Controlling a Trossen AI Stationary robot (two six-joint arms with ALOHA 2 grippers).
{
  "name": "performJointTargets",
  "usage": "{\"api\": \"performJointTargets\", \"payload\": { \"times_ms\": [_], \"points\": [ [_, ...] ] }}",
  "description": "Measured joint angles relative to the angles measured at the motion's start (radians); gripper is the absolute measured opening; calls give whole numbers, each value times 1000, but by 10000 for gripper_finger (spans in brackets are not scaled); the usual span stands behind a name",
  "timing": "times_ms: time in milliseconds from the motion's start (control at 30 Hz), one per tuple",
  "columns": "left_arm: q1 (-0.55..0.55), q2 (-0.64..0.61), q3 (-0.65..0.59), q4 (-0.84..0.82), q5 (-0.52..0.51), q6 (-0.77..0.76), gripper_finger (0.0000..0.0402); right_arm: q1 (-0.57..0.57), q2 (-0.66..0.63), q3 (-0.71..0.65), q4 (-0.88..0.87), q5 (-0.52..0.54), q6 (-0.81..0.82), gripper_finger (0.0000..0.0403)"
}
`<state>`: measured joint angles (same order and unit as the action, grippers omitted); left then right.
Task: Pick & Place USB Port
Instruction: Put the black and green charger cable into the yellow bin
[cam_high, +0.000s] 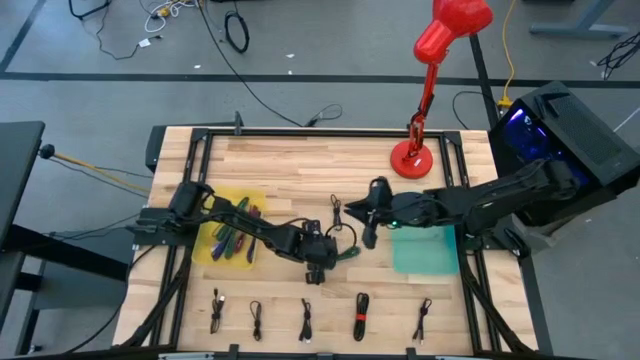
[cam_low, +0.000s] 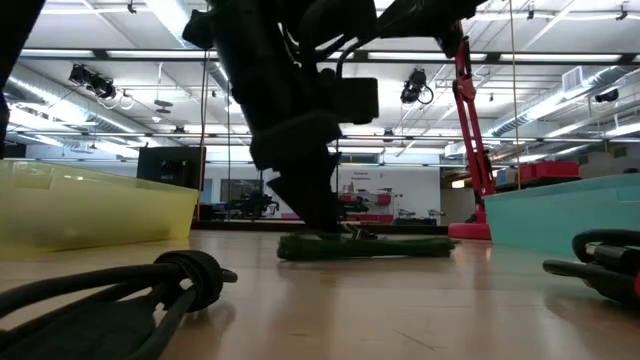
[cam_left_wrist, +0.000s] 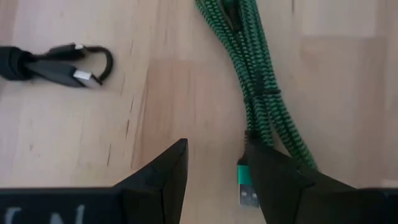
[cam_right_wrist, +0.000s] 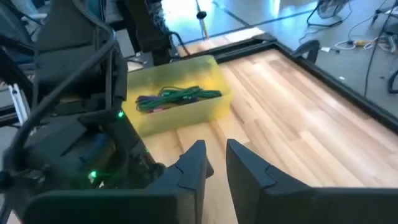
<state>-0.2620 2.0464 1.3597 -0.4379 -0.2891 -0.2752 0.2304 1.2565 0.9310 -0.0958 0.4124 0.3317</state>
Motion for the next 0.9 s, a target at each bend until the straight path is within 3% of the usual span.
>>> {"api": "performJointTargets", "payload": {
  "times_ms": [200,433,900],
  "points": [
    [8,-11,1,16,33,-19,169,9,-114,0,-134,51,42,66],
    [18,-24,3,52,102,-81,169,9,-150,0,-242,91,80,66],
    [24,-24,3,112,120,-143,169,8,-152,0,-243,133,74,66]
  ]
}}
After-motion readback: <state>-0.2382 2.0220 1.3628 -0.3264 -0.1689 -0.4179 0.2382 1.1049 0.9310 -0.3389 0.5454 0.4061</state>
